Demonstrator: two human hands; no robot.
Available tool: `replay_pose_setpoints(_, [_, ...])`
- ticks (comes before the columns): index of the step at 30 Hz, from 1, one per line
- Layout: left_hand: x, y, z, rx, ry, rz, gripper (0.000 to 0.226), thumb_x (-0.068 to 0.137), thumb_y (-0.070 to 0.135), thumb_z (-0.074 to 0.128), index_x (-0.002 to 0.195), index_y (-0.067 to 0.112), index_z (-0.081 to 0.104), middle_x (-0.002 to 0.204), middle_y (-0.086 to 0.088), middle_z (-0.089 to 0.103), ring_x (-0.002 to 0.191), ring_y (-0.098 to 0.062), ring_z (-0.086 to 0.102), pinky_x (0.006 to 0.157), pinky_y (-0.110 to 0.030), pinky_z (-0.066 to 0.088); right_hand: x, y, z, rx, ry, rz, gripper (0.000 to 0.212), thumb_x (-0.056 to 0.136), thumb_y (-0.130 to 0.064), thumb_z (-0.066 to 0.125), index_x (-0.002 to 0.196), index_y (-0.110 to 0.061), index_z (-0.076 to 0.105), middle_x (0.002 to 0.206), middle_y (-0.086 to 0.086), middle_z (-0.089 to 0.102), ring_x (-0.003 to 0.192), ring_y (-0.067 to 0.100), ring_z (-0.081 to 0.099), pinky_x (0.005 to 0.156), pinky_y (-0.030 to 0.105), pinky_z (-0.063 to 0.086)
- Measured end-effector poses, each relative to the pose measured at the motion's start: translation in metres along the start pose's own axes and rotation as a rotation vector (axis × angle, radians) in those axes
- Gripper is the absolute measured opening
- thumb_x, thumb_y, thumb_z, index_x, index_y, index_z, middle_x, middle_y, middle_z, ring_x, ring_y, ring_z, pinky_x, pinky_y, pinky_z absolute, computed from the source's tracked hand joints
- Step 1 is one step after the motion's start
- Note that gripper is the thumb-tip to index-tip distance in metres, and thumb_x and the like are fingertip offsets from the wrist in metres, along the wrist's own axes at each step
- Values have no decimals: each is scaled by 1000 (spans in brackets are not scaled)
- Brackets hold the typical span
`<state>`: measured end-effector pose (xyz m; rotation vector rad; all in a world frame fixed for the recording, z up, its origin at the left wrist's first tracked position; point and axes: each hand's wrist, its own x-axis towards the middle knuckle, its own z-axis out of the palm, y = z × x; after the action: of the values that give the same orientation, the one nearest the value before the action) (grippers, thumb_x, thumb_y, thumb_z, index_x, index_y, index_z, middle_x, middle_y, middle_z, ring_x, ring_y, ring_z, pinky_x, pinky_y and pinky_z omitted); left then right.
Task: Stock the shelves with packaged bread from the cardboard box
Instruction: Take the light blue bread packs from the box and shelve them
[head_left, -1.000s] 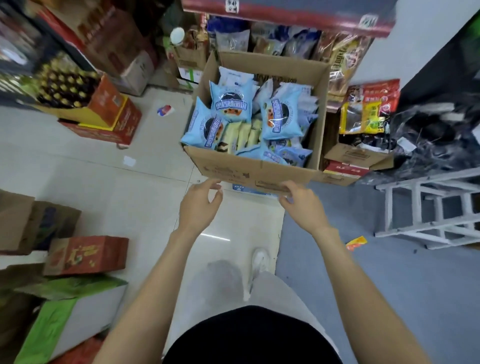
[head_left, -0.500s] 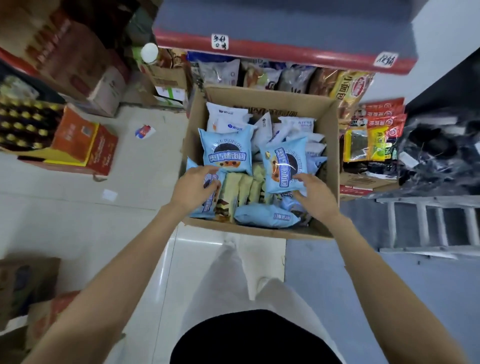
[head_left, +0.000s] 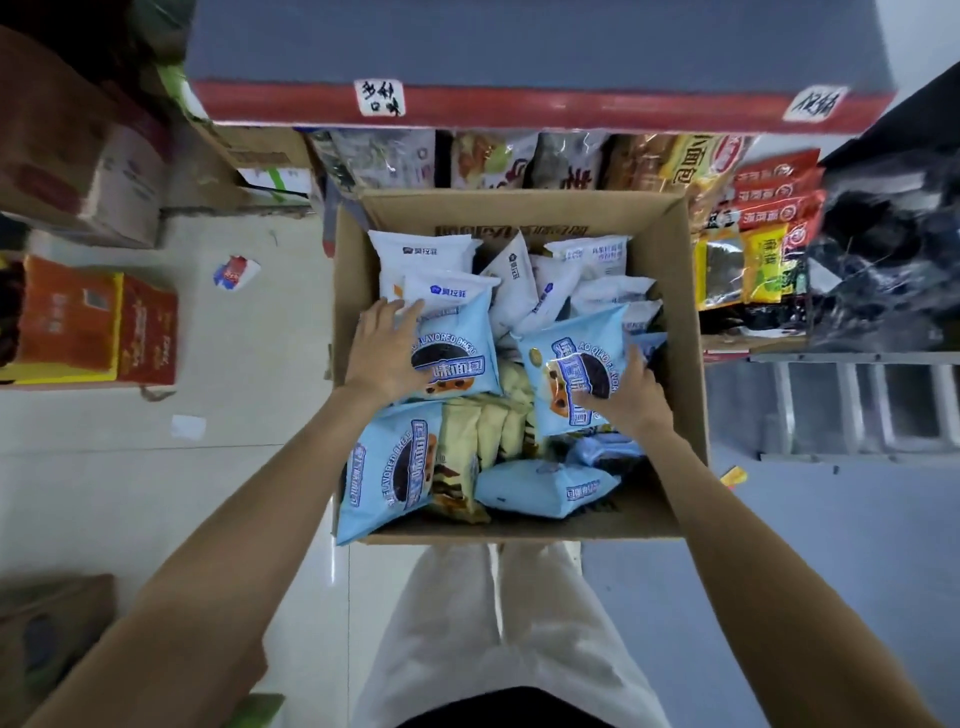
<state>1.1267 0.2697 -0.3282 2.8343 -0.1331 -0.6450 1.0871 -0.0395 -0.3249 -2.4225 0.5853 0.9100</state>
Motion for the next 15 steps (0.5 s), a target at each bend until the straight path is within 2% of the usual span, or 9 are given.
replay_pose_setpoints(2, [9, -7, 1, 100, -139, -56, 105, 73, 53, 72, 151, 20, 11, 154, -12, 21, 143, -31, 13, 117, -46, 9, 6, 8, 3, 7, -47, 21, 113, 70, -51, 77, 150, -18, 5, 148, 17, 30, 134, 39, 32, 107, 52, 34])
replay_pose_setpoints(4, [17, -12, 1, 143, -218, -66, 107, 70, 55, 73, 151, 24, 11, 152, -10, 22, 142, -30, 12, 116, -52, 12, 9, 12, 3, 112, -85, 16, 112, 66, -46, 81, 148, -21, 9, 146, 14, 36, 130, 36, 40, 105, 51, 38])
replay_pose_setpoints(7, [24, -9, -4, 252, -233, -40, 105, 63, 65, 72, 147, 28, 21, 141, -10, 35, 132, -30, 24, 109, -52, 22, 10, 18, 2, 216, -77, -44, 107, 66, -36, 84, 147, -23, 14, 137, 8, 50, 121, 32, 52, 98, 46, 44])
replay_pose_setpoints(10, [24, 0, -11, 355, -178, 15, 104, 58, 72, 71, 142, 25, 32, 129, -12, 41, 120, -31, 36, 100, -43, 30, 9, 18, 0, 225, 6, -64, 105, 63, -41, 85, 144, -19, 23, 133, 5, 54, 117, 27, 56, 94, 43, 48])
replay_pose_setpoints(12, [22, 4, -12, 300, -171, 11, 102, 59, 67, 74, 142, 25, 33, 127, -11, 38, 116, -31, 41, 93, -42, 39, 6, 16, -3, 187, 78, -61, 94, 62, -48, 83, 137, -16, 36, 127, 4, 57, 114, 25, 57, 92, 41, 49])
replay_pose_setpoints(14, [18, 4, -13, 212, -189, -8, 100, 61, 62, 77, 142, 26, 32, 128, -9, 36, 114, -31, 46, 85, -42, 46, 4, 14, -6, 143, 137, -62, 81, 63, -59, 77, 126, -20, 46, 119, 0, 62, 109, 23, 59, 91, 41, 49])
replay_pose_setpoints(15, [16, 2, -13, 165, -201, -13, 100, 62, 58, 79, 143, 26, 31, 131, -9, 35, 116, -31, 46, 86, -42, 46, 3, 14, -9, 146, 141, -56, 76, 63, -62, 74, 123, -23, 48, 116, -2, 63, 107, 23, 60, 90, 41, 49])
